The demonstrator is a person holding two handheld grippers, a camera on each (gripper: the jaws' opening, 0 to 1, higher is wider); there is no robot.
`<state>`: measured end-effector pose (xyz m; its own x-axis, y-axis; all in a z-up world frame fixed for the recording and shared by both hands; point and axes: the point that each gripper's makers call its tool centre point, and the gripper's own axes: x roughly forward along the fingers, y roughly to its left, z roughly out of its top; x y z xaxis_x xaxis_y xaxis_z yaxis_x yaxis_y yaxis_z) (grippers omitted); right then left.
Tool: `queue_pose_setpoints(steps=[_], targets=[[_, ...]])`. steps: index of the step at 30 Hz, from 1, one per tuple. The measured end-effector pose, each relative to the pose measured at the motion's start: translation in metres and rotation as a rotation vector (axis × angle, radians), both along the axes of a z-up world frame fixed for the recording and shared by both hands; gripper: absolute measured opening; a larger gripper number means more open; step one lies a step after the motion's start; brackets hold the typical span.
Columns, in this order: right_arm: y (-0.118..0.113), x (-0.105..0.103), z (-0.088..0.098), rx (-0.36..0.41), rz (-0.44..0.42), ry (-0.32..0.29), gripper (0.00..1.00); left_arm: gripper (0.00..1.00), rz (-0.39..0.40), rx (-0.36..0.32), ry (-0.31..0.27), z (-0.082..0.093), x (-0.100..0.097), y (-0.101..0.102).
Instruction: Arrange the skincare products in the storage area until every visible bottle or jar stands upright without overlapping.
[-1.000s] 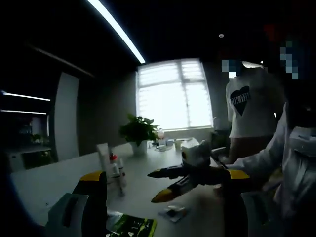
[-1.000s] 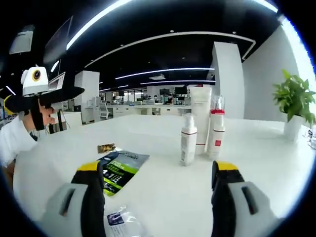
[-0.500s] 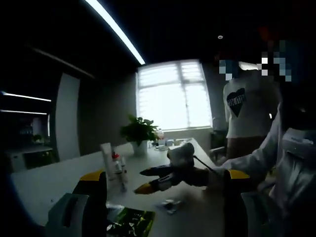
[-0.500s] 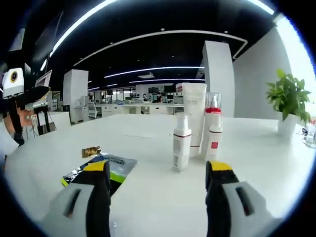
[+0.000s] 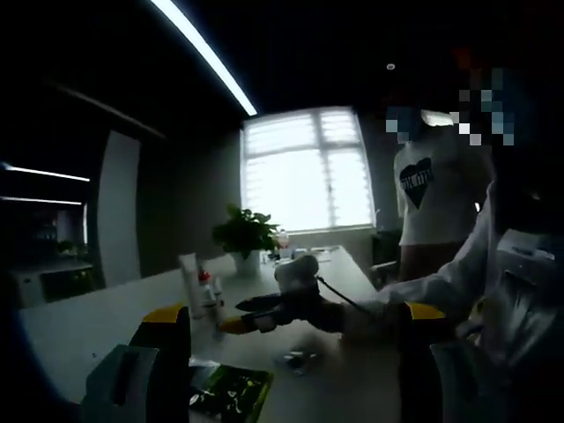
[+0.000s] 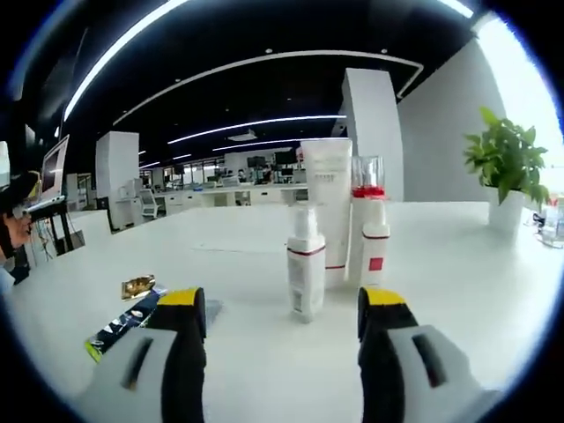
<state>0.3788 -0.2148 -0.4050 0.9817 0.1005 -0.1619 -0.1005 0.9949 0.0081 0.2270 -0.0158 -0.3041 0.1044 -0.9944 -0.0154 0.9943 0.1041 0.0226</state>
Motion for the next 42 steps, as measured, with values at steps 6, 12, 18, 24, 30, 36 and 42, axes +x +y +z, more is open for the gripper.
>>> queue_pose_setpoints(steps=[6,12,18,24,30,36,42], targets=[[-0.017,0.024,-0.002,-0.008,-0.032,0.019,0.57,1.00,0.004,0.007,0.001,-0.004,-0.001,0.002],[-0.013,0.030,0.000,0.007,-0.040,0.019,0.54,1.00,0.009,0.012,0.005,-0.007,0.001,0.005],[-0.015,0.041,0.001,0.002,-0.046,0.017,0.52,1.00,0.005,0.010,-0.002,-0.003,-0.001,0.005],[-0.016,0.050,-0.008,-0.001,-0.063,0.034,0.51,1.00,0.000,0.020,-0.016,-0.002,-0.004,0.005],[-0.015,0.046,-0.014,-0.005,-0.075,0.039,0.46,1.00,0.004,0.032,-0.019,-0.004,-0.004,0.007],[-0.015,0.054,-0.012,-0.005,-0.083,0.031,0.44,1.00,0.009,0.036,-0.020,-0.005,-0.004,0.008],[-0.018,0.053,-0.011,-0.002,-0.089,0.031,0.40,1.00,0.006,0.041,-0.019,-0.005,-0.002,0.008]])
